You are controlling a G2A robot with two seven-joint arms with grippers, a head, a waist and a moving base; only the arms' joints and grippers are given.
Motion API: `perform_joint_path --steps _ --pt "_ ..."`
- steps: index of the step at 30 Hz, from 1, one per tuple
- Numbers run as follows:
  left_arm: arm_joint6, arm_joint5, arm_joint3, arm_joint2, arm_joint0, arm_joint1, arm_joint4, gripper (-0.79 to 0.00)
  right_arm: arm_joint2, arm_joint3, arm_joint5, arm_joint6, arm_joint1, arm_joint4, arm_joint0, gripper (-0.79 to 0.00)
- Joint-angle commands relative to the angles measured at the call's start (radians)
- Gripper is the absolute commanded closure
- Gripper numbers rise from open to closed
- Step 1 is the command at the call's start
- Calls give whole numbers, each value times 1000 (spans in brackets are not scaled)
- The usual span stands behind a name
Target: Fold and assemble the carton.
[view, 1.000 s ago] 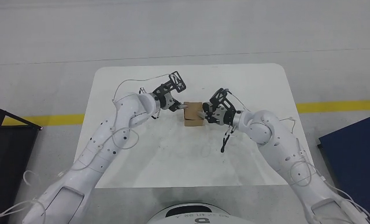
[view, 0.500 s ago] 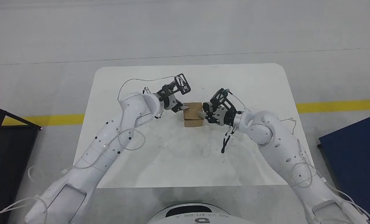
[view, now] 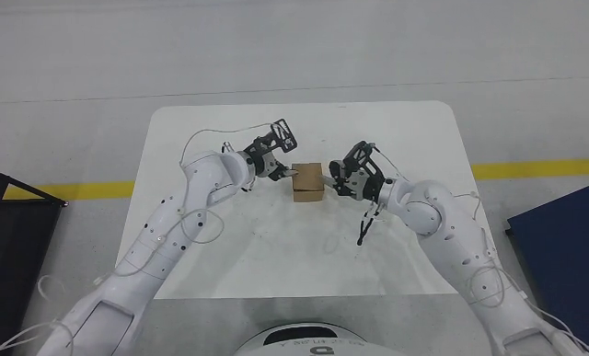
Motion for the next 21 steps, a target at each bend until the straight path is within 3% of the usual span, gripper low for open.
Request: perform_joint_path --steps 1,21 --pt "-1 0 1 5 -4 -2 3 -785 -4 3 2 5 -1 0 4 -339" --pt "27 -18 -28 -26 22 4 20 -785 -12 -40 54 -32 -1 -102 -14 -403"
